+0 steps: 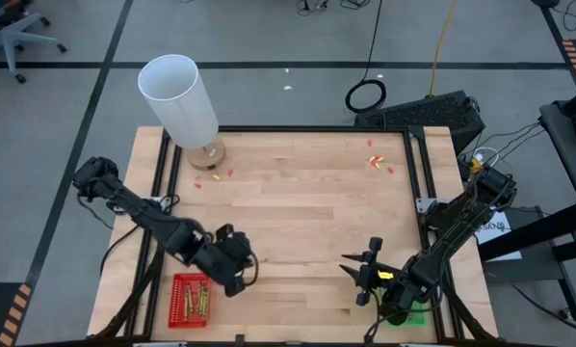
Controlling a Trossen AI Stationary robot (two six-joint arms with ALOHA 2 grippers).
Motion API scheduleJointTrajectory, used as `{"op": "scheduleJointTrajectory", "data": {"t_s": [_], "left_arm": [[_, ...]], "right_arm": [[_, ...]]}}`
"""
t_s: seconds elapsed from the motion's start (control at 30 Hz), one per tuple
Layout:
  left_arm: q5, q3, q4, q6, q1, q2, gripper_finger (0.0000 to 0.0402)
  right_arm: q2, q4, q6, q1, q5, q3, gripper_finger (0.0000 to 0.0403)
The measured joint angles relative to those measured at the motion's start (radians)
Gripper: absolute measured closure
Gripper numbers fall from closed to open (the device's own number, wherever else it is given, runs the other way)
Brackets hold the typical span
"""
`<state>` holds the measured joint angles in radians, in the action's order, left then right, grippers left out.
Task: Sort crayons
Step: Put the green crayon into the red bin
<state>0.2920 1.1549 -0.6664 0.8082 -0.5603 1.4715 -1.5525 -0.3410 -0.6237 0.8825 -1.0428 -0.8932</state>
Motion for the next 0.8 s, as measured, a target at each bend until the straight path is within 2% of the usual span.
{"op": "scheduleJointTrajectory", "data": {"t_s": [0.33, 0.53, 0.8], "left_arm": [[0.045, 0.0, -0.127, 0.437, -0.209, 0.0, 0.0382], [0.116, 0.0, -0.176, 0.748, -0.371, 0.0, 0.0382], [0.124, 0.0, -0.282, 1.191, -0.561, 0.003, 0.0382]], "right_arm": [[0.0, 0.0, 0.007, 0.0, 0.0, 0.0, 0.0291], [0.0, -0.001, 0.022, 0.0, 0.001, 0.0, 0.0291], [0.0, -0.002, 0.037, 0.0, 0.001, 0.0, 0.0291]]}}
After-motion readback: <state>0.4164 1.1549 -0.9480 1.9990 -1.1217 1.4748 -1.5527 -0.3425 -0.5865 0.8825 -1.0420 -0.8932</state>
